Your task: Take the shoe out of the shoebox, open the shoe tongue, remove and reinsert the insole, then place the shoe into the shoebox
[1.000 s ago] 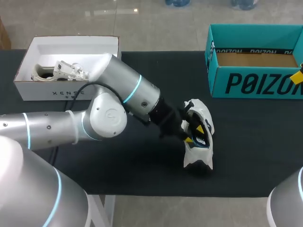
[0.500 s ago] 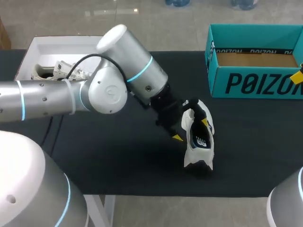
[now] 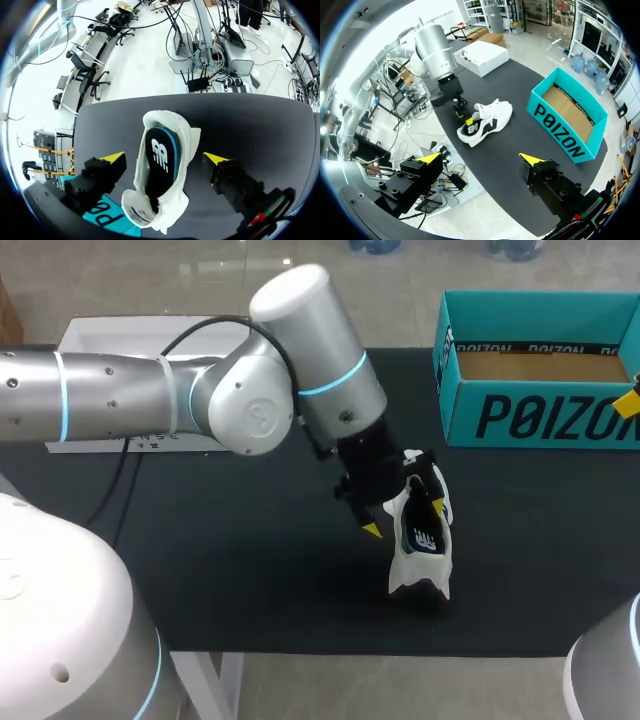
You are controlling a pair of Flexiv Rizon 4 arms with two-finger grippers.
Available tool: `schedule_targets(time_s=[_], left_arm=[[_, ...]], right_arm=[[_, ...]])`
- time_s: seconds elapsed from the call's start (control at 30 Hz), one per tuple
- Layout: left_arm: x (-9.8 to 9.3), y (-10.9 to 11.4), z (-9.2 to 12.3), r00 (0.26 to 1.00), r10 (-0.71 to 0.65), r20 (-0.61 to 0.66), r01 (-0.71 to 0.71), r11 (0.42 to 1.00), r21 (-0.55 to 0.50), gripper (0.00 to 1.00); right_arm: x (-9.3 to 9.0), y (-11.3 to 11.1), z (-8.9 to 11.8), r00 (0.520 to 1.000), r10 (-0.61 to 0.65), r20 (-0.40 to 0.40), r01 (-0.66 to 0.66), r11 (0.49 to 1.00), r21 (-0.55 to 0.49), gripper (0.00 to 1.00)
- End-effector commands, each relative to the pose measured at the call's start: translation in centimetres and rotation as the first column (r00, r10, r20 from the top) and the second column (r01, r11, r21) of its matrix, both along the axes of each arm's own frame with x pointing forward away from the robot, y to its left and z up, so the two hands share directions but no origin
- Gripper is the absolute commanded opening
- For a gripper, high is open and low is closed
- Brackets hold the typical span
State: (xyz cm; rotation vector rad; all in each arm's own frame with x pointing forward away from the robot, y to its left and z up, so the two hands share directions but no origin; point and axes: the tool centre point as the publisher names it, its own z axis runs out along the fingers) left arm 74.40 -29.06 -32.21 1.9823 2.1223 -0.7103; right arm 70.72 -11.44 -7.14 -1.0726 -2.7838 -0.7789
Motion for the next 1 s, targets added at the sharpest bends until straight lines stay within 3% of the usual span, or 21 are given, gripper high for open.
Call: schedule_targets(time_s=[0.03,0.1,0.13,0.2,0.4,0.77,1.0], left_arm=[[0.0,-0.1,-0.1,1.0,0.0,0.002,0.0,1.0,0.002,1.0],[-0.4,-0.2,-0.3,0.999,-0.004,0.045,0.003,1.0,0.013,1.0],[-0.5,-0.3,-0.3,0.998,0.016,0.063,-0.017,1.0,0.019,0.95],[-0.7,-0.6,-0.4,0.995,0.029,0.096,-0.031,0.999,0.02,0.0],[-1.3,-1.2,-0.7,0.991,0.022,0.131,-0.029,0.998,0.056,0.0],[-0.5,0.2,-1.6,0.994,0.035,0.104,-0.046,0.993,0.106,0.0],[-1.3,-0.1,-2.8,0.996,0.007,0.093,-0.021,0.989,0.149,0.0]], right_arm=[[0.3,0.1,0.1,1.0,0.001,-0.006,-0.001,1.0,-0.003,1.0],[0.3,0.1,0.1,1.0,0.001,-0.006,-0.001,1.0,-0.003,1.0],[0.3,0.1,0.1,1.0,0.001,-0.006,-0.001,1.0,-0.003,1.0],[0.3,0.1,0.1,1.0,0.001,-0.006,-0.001,1.0,-0.003,1.0],[0.3,0.1,0.1,1.0,0.001,-0.006,-0.001,1.0,-0.003,1.0],[0.3,0.1,0.1,1.0,0.001,-0.006,-0.001,1.0,-0.003,1.0],[0.3,0.1,0.1,1.0,0.001,-0.006,-0.001,1.0,-0.003,1.0]])
